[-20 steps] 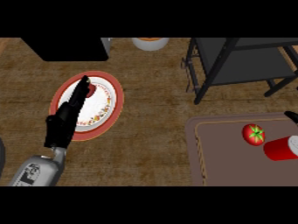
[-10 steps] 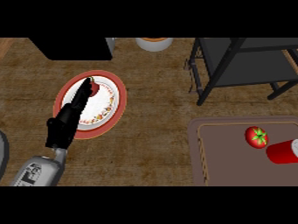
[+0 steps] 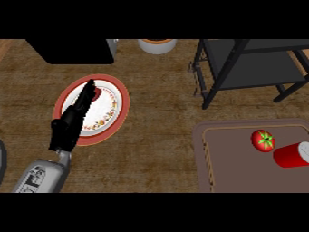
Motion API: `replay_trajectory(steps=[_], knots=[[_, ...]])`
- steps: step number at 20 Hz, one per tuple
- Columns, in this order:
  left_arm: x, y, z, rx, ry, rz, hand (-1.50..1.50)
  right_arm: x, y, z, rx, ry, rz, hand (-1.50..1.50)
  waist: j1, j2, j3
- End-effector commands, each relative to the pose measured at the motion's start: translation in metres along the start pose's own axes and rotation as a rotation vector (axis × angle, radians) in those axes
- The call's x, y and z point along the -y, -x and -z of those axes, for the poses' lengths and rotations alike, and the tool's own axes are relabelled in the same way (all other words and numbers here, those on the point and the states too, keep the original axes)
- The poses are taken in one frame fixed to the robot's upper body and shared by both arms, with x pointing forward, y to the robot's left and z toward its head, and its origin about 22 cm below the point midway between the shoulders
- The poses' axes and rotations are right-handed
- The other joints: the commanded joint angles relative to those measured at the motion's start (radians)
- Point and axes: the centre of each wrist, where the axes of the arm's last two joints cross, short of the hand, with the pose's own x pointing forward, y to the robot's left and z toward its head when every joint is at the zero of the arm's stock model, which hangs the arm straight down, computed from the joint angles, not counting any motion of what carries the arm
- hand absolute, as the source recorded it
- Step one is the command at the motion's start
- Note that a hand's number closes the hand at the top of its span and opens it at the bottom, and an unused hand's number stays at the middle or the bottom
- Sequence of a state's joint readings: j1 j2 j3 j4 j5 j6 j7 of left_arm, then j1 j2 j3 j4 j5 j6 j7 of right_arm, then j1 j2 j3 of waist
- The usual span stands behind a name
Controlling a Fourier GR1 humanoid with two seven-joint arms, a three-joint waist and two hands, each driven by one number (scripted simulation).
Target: Pick the can from the tray and place it in the tiered shelf
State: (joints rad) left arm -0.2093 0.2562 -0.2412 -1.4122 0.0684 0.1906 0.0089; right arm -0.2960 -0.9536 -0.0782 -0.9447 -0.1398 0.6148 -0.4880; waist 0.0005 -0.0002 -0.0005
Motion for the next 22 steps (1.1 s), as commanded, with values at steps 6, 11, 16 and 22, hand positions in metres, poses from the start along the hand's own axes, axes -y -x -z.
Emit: replay_trajectory(steps=[6,11,16,22], knots=[[-0.003,0.012,-0.012,0.003,-0.015,0.007,0.0,-0.004,-0.055,0.0,-0.081,-0.321,-0.388,-1.5,-0.016,-0.005,0.0],[-0.014,0.013,-0.012,-0.004,-0.023,-0.015,0.0,-0.032,-0.076,-0.003,-0.118,-0.302,-0.466,-1.5,-0.019,-0.005,-0.001],[-0.009,0.005,-0.004,0.01,-0.005,-0.009,0.0,-0.037,-0.086,-0.015,-0.142,-0.292,-0.467,-1.5,-0.012,-0.003,0.0],[-0.016,-0.001,-0.011,-0.001,-0.019,0.004,0.0,-0.061,-0.083,-0.023,-0.118,-0.236,-0.463,-1.5,-0.007,-0.002,0.0]])
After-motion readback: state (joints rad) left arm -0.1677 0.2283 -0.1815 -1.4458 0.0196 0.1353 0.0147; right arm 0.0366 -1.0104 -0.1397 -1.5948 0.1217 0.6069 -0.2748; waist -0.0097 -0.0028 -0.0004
